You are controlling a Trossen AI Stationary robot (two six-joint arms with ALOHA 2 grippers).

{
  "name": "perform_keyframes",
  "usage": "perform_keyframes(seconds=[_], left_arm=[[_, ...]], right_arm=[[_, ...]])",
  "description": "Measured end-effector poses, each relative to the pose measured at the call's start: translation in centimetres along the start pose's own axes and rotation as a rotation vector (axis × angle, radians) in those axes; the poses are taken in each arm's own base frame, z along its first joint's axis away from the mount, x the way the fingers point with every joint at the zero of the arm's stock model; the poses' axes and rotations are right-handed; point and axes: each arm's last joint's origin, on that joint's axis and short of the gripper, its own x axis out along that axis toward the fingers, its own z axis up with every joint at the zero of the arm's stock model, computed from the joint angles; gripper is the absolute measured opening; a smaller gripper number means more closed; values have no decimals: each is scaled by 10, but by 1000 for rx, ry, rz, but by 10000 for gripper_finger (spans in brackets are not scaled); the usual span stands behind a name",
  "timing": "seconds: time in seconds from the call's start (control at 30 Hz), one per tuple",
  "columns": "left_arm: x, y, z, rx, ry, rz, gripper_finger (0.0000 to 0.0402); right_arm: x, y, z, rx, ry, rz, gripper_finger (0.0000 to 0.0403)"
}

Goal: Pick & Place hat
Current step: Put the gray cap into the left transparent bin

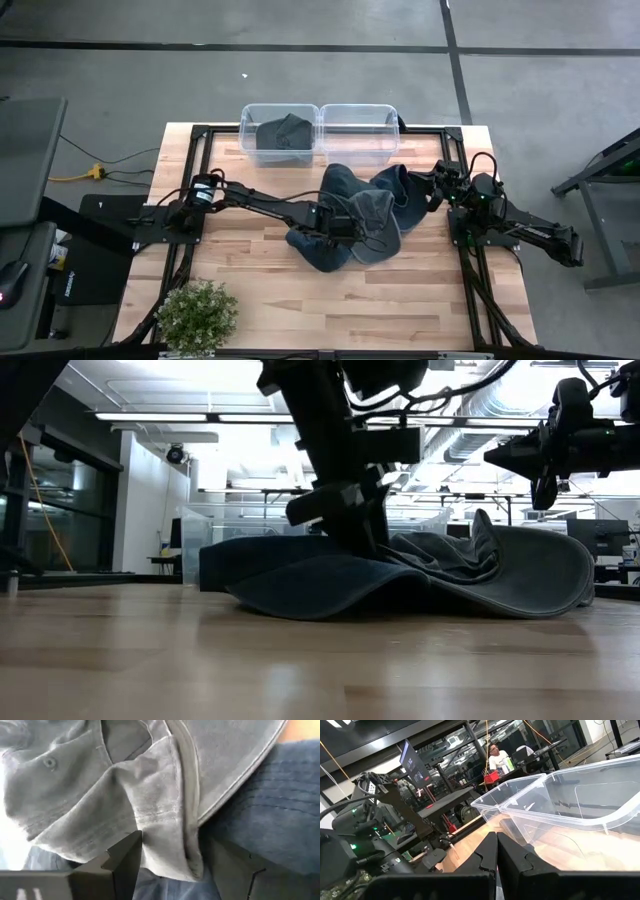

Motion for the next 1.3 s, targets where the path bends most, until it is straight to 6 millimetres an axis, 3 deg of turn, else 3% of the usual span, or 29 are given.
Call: perform_keyframes(seconds=[0.33, 0.63, 0.77, 1.03, 1.3], left_arm=[[0, 6, 8, 116, -72, 73, 209], [-1, 10, 14, 110, -116, 125, 204], [-1, 11, 14, 117, -104, 166, 162], [-1, 10, 13, 109, -90, 156, 17], [-1, 9, 10, 84, -72, 138, 8]], right_arm=[[0, 0, 0, 0, 0, 0, 1], [0, 0, 0, 0, 0, 0, 1], [0, 0, 0, 0, -1, 0, 1], [0, 0, 0, 0, 0, -1, 1], [0, 0, 0, 0, 0, -1, 1]])
